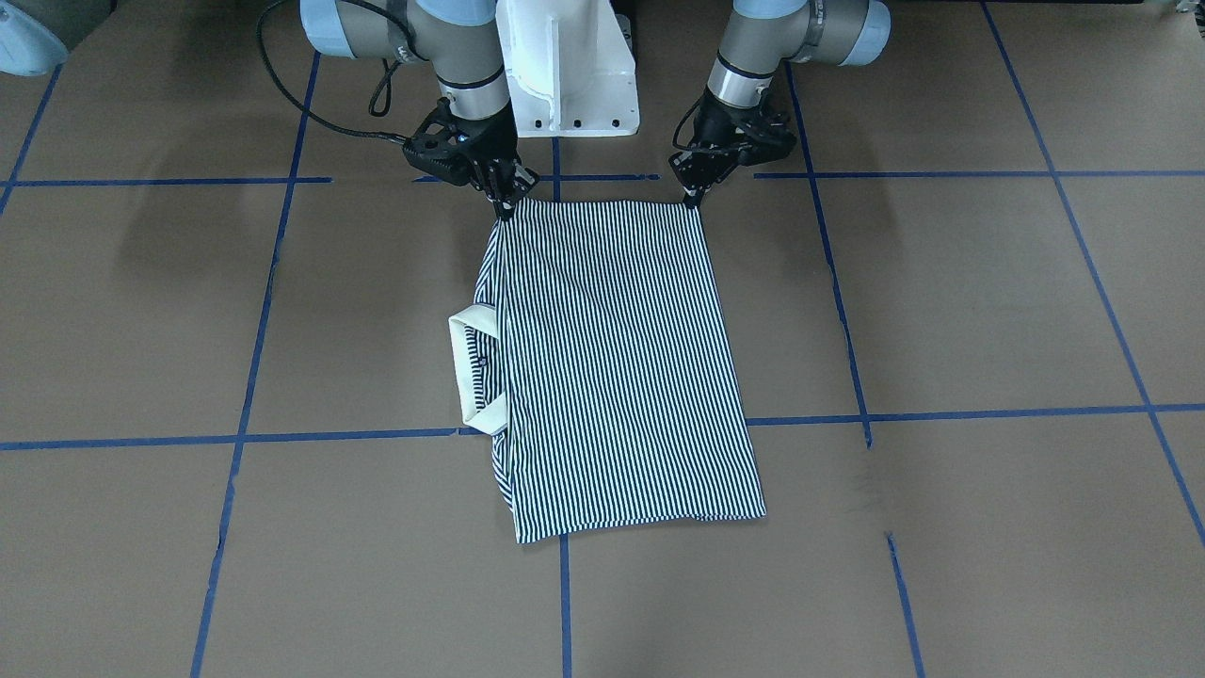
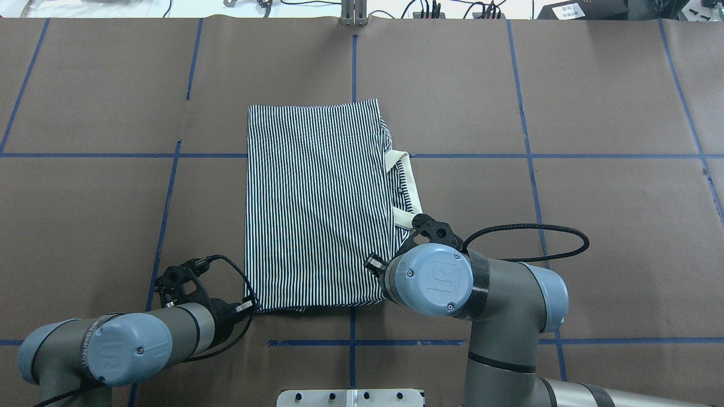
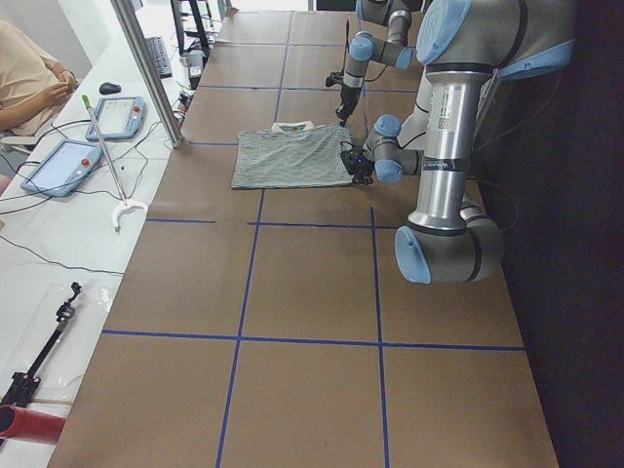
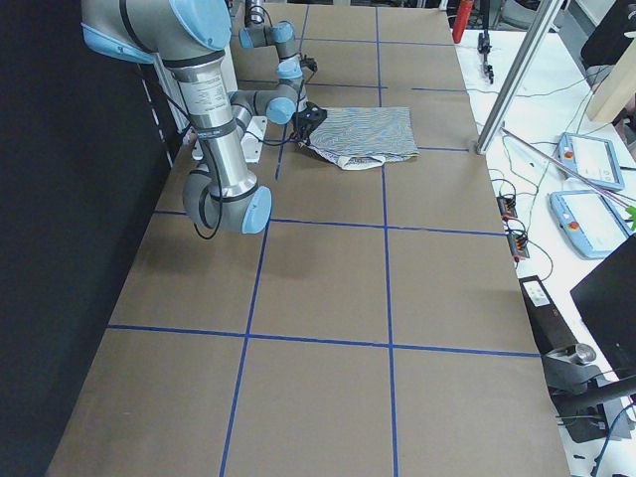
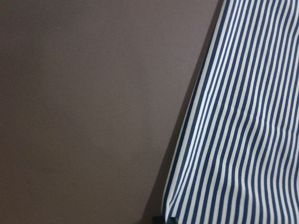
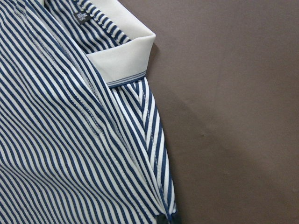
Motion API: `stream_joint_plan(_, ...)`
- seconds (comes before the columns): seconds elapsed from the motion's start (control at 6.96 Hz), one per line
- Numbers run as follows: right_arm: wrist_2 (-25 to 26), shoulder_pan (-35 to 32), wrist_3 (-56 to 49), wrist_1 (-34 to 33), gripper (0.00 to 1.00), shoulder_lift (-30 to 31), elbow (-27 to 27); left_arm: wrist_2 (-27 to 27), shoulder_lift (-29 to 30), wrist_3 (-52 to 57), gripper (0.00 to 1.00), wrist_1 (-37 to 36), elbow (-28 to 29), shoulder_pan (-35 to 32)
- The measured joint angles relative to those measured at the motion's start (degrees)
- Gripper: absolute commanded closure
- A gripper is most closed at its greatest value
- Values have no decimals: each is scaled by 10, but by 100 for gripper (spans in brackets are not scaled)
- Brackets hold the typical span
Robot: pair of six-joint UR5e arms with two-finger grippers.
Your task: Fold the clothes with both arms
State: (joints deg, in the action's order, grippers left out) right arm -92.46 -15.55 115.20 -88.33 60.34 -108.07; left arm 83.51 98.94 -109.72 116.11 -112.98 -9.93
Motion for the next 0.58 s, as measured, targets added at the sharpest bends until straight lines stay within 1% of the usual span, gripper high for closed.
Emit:
stream_joint_plan(0.14, 0, -1, 0, 0, 100, 11, -13, 1, 0, 0, 100, -1, -17, 0)
stream_joint_plan(0.29, 1, 0, 2, -4, 100, 31, -37, 3, -1, 0, 100, -5, -46, -1)
stream_joint_plan(0.43, 3, 7, 7, -27, 100, 52, -73, 9, 0, 0, 100, -11, -75, -1)
stream_joint_plan(0.58, 8, 26, 21, -78, 100, 62, -116, 15, 1, -7, 100, -14, -99, 0)
